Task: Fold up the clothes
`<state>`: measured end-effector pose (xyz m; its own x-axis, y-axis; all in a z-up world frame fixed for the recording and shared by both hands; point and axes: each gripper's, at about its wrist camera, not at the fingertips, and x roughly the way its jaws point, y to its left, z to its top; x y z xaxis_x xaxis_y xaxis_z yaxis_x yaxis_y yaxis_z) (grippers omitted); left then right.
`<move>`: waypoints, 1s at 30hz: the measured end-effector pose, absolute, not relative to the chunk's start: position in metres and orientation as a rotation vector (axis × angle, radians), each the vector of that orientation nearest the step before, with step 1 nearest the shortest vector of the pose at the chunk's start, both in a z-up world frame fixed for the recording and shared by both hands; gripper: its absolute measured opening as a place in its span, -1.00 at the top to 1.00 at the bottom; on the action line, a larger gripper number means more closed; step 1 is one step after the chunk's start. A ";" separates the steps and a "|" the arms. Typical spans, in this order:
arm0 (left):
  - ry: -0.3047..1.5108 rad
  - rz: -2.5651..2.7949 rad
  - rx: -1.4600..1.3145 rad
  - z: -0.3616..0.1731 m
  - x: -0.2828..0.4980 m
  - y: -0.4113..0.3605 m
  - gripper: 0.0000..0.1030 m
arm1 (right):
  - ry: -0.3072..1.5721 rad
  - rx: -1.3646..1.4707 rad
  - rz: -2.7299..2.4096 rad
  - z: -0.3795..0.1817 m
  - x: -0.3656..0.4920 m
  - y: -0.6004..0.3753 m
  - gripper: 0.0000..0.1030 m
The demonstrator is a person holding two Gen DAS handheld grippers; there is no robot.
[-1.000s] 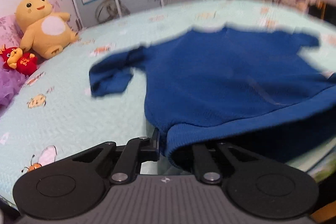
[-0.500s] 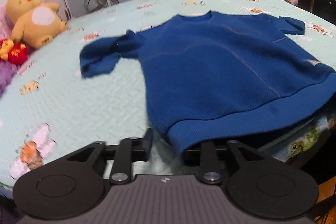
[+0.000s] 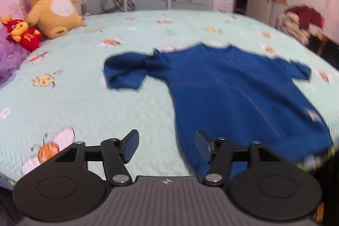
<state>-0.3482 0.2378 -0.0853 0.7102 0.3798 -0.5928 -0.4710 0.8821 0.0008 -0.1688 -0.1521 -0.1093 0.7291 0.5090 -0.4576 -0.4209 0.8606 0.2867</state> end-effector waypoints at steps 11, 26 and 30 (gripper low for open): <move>0.558 0.505 -0.125 -0.054 -0.228 0.275 -0.35 | 0.494 0.351 0.547 -0.103 -0.103 -0.101 -0.36; 0.723 0.497 -0.019 -0.102 -0.035 0.401 -0.44 | 0.665 0.430 0.597 -0.170 -0.013 -0.053 -0.43; 0.772 0.435 -0.151 -0.129 -0.010 0.439 -0.43 | 0.672 0.451 0.611 -0.172 -0.014 -0.052 -0.45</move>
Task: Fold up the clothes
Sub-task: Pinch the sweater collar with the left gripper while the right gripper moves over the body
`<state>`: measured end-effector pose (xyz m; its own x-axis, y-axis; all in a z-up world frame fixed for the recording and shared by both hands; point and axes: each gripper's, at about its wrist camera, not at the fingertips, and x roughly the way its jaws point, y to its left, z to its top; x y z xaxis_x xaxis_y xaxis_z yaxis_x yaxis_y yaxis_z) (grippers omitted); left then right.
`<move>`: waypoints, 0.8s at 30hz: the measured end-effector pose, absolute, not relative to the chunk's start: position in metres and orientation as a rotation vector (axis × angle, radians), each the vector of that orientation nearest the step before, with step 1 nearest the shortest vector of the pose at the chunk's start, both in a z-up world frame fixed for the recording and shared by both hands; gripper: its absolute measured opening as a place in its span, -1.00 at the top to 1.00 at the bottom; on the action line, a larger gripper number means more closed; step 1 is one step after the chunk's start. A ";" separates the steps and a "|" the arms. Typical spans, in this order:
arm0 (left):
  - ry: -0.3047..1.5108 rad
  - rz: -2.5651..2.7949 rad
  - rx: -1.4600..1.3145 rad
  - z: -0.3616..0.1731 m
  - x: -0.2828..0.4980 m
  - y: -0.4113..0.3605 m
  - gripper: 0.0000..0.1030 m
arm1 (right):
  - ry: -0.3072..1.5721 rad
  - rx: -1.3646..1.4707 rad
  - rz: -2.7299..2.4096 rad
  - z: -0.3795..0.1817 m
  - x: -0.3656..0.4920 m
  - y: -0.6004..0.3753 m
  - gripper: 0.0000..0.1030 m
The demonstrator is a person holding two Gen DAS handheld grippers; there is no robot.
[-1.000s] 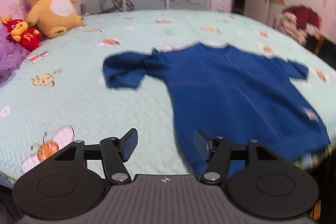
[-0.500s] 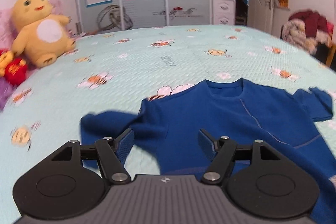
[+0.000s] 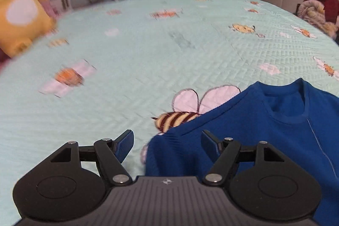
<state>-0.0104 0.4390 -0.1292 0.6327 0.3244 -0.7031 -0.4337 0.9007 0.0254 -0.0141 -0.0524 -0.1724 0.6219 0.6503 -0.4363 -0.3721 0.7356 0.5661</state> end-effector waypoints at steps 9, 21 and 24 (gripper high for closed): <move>0.771 0.363 -0.383 -0.162 -0.005 0.458 -0.40 | 0.663 0.393 0.614 -0.169 -0.014 -0.040 -0.58; 0.563 0.498 -0.230 -0.135 -0.010 0.451 0.88 | 0.661 0.423 0.614 -0.170 -0.010 -0.042 -0.58; 0.543 0.542 -0.161 -0.124 0.000 0.457 0.91 | 0.668 0.493 0.626 -0.166 -0.003 -0.049 -0.59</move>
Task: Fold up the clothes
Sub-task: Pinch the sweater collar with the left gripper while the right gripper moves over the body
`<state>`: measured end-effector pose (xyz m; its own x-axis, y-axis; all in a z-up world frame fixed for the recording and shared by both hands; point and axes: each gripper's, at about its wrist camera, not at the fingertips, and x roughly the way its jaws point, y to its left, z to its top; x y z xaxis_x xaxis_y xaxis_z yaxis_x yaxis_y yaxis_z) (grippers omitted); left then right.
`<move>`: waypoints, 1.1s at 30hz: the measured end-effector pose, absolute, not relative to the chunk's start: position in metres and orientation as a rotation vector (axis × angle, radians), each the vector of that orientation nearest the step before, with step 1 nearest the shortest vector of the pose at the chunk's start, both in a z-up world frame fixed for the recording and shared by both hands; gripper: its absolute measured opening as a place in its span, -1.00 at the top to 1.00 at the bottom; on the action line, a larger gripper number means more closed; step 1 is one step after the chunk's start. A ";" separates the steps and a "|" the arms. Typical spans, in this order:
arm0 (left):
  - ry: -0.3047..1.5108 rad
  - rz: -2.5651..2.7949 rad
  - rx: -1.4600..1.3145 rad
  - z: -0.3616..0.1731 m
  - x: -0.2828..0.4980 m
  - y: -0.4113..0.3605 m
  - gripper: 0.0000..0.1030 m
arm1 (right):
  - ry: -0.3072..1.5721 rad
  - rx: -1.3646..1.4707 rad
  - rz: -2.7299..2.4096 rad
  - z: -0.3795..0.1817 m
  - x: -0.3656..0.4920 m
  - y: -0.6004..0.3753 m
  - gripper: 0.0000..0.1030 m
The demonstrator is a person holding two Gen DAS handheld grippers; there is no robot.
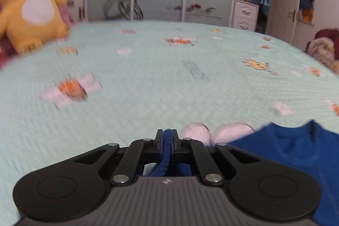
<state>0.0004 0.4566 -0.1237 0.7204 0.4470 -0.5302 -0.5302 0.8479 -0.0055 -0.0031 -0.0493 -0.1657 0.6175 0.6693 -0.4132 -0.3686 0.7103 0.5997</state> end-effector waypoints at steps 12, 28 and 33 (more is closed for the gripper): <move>0.635 0.378 -0.404 -0.164 -0.010 0.478 -0.22 | 0.596 0.391 0.797 -0.105 0.086 -0.026 -0.59; 0.547 0.379 -0.433 -0.173 -0.002 0.472 0.81 | 0.766 -0.003 0.853 -0.134 0.230 0.036 -0.59; 0.500 0.422 -0.411 -0.174 -0.012 0.469 0.87 | 0.753 -0.104 0.859 -0.161 0.214 0.048 -0.39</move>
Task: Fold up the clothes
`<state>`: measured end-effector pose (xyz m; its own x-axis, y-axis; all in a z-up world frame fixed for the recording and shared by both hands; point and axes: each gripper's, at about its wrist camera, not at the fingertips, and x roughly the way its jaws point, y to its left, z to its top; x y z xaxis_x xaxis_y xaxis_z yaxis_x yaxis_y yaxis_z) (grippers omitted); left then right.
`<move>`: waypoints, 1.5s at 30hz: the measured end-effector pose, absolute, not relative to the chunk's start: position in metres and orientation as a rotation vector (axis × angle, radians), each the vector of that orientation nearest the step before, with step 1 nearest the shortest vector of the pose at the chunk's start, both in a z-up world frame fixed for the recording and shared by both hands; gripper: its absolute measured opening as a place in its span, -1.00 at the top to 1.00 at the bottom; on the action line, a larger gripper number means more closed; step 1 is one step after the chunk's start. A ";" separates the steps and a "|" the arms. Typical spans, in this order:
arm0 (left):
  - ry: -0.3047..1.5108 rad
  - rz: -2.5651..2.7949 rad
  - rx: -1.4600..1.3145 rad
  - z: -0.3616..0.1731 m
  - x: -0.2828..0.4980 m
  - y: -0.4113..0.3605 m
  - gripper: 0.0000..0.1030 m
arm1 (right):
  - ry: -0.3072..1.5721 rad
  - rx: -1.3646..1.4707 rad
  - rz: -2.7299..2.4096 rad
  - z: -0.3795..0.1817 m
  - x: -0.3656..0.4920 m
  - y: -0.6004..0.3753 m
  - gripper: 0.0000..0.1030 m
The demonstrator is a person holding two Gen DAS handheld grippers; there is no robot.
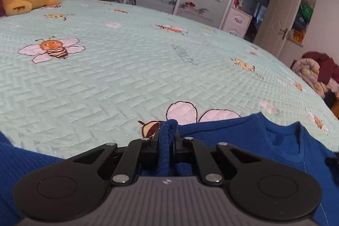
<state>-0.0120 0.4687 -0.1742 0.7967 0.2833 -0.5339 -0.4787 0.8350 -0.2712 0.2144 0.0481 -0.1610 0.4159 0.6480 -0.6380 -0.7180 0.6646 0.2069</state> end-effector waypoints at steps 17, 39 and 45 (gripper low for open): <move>0.474 0.547 -0.322 -0.111 0.038 0.518 0.54 | 0.501 -0.097 0.727 -0.088 0.246 0.089 0.15; 0.601 0.574 -0.230 -0.175 -0.115 0.340 -0.36 | 0.582 0.176 0.469 -0.174 0.117 -0.013 -0.55; 0.648 0.508 -0.221 -0.176 -0.111 0.352 -0.43 | 0.578 0.197 0.467 -0.176 0.117 -0.012 -0.55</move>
